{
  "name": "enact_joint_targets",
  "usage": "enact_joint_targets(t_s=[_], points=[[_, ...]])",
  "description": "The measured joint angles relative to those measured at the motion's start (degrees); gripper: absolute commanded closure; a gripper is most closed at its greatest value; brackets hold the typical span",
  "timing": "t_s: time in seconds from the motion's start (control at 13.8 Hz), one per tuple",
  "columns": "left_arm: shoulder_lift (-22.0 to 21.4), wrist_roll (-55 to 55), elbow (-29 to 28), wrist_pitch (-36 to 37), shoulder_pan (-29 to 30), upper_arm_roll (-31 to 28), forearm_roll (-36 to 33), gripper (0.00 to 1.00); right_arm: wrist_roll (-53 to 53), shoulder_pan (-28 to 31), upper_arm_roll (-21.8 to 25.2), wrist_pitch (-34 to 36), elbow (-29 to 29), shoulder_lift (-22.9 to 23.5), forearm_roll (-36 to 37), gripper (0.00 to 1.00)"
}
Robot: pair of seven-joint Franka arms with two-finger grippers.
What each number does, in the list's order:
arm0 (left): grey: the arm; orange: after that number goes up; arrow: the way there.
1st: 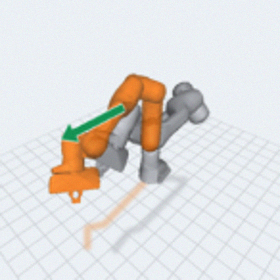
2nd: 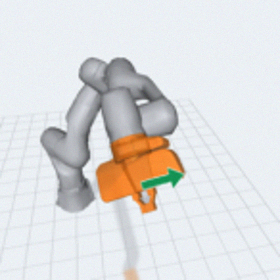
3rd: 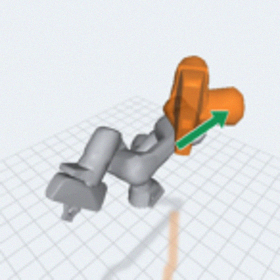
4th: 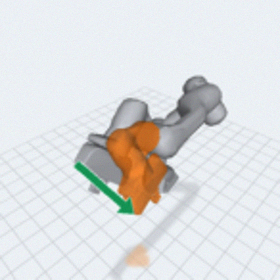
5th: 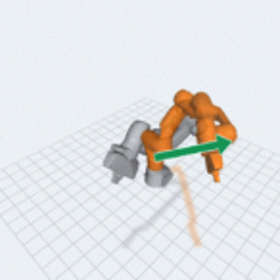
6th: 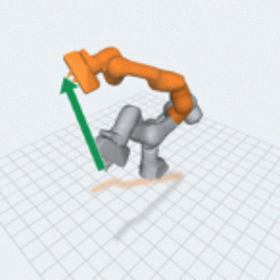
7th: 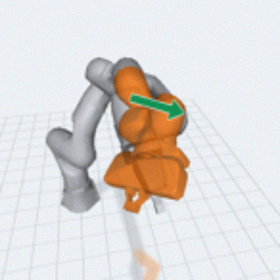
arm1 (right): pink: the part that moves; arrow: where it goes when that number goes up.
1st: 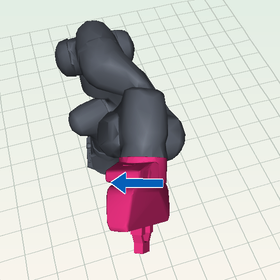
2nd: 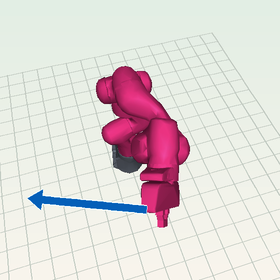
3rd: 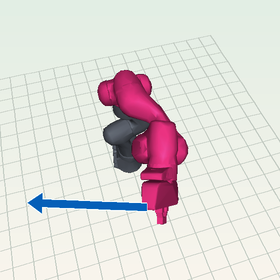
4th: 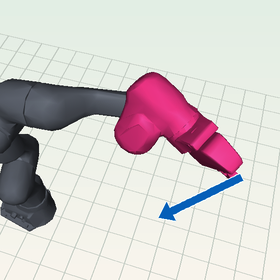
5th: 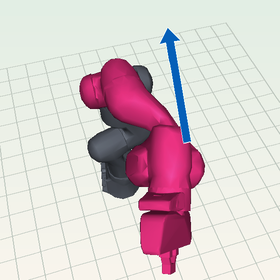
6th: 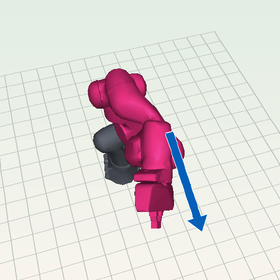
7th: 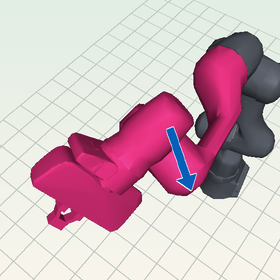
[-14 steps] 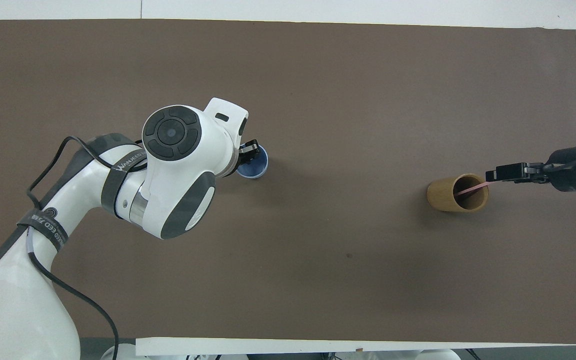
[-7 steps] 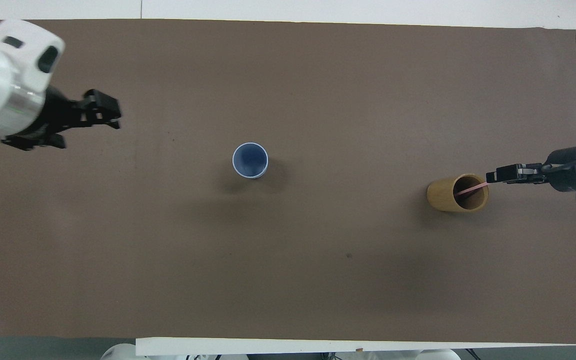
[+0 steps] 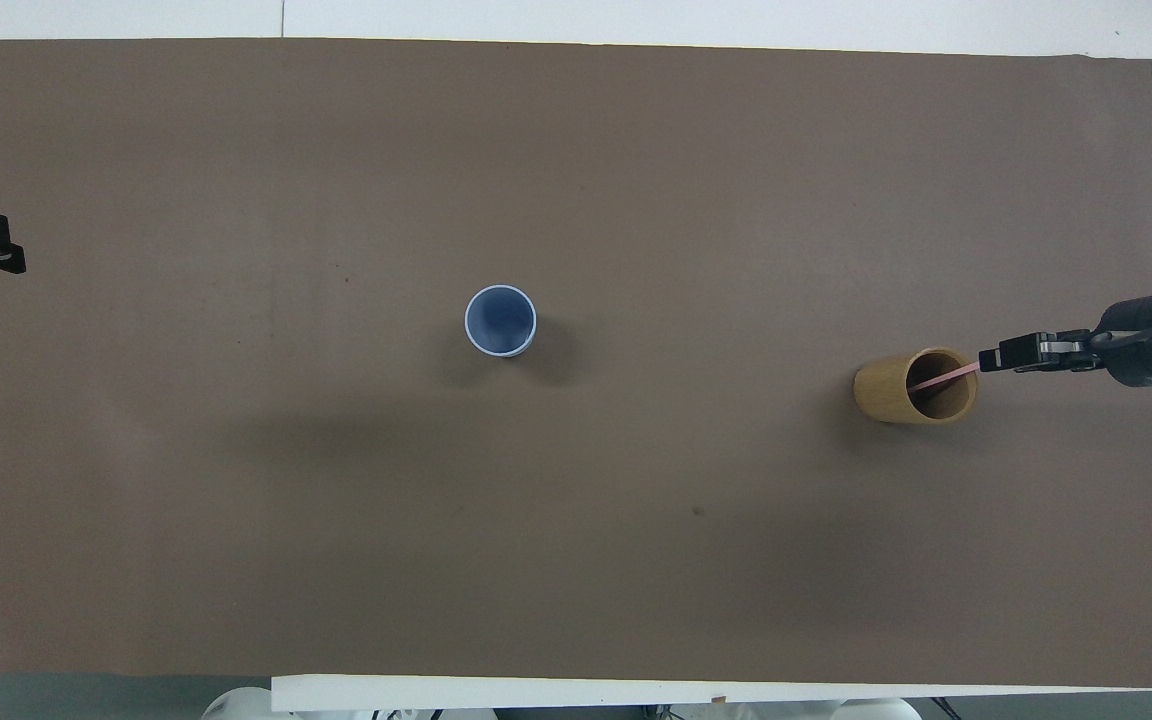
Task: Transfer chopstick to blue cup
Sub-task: 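Open the left gripper and draw it back from the blue cup, then lift the pink stick out of the tan cup with the right gripper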
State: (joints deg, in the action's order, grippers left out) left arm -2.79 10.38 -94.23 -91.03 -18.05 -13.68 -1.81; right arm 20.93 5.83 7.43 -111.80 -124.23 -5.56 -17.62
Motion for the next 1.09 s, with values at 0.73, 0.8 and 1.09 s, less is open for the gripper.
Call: enact_joint_targets(t_s=[0.73,0.8,1.09], points=[[0.93,-0.45,4.05,6.90,15.37,17.77,1.07,0.00,0.08,-1.20,-0.43,-0.01,1.14,0.01,0.67,1.00],[1.56,-0.71,5.68,8.06,15.30,16.99,1.07,0.00,0.09,-1.20,-0.43,0.00,1.30,0.01,0.74,1.00],[2.78,-0.87,6.92,8.65,15.41,15.53,1.07,0.00,0.15,-1.20,-0.43,8.73,8.43,-0.50,2.85,1.00]])
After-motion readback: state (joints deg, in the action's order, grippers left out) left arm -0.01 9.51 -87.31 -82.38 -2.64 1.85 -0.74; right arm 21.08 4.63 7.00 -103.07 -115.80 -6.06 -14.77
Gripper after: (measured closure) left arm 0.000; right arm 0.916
